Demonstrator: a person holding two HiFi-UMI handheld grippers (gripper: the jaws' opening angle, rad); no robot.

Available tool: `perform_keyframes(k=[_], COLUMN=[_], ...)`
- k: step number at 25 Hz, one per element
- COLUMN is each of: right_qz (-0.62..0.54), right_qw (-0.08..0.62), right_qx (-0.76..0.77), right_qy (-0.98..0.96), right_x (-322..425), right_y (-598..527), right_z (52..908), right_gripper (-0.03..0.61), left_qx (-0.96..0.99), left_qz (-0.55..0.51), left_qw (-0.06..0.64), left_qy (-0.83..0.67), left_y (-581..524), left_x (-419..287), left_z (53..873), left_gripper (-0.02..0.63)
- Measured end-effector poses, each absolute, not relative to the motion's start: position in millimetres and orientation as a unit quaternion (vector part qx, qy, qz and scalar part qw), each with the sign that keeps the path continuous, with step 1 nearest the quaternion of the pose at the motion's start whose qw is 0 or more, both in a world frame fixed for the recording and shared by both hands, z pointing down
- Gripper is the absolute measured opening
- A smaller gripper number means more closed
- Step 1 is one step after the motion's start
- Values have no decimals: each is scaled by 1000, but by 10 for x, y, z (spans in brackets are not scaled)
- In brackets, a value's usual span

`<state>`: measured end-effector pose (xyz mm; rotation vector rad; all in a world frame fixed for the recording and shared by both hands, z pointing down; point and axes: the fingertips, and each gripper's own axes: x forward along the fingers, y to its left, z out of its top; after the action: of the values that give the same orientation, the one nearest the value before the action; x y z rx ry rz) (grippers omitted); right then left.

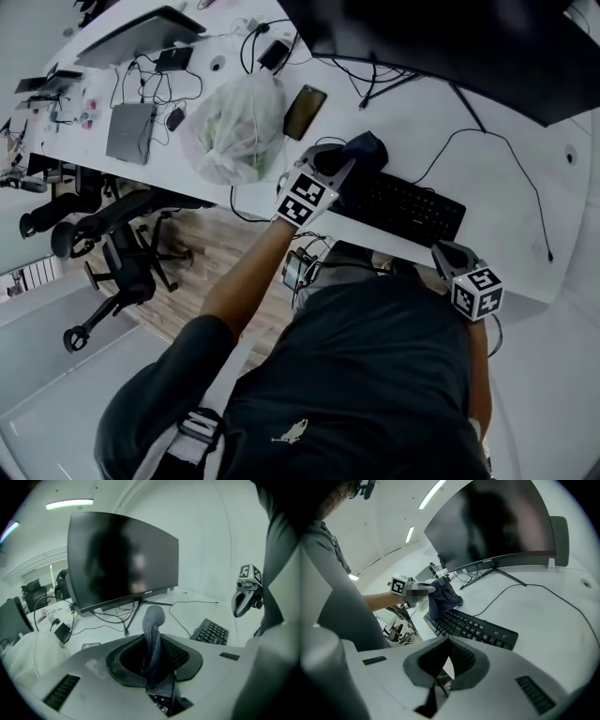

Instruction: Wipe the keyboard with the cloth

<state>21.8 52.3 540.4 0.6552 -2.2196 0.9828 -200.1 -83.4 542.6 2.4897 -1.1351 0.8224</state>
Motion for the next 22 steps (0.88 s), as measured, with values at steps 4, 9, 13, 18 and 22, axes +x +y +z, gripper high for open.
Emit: perform_keyframes(k=[4,9,13,18,22], right_qz=[350,346,341,352,359], right_qw=[317,322,327,330,333], right_qx=[220,212,210,212,210], right_qy=[-853,-856,-856,-850,-846], right_x=[101,35,11,-12,-36], right_y=[440,369,354,406,444], right_z=[5356,5296,5282,5325,5380], right_gripper=[8,8,8,8,8], left_qx=[842,833,831,827,822], left_qz=[284,309,318,329,331], left_qw=[173,192,202,214,219], left_qy=[-425,-418,-410,-403,-408], left_y=[-1071,-1122,-1100,-1006,-959], left_x=[-2311,-2410,-2421,-2508,-2581], left_z=[5596,5877,5988,6104,6168], left_gripper=[75,75,75,75,75])
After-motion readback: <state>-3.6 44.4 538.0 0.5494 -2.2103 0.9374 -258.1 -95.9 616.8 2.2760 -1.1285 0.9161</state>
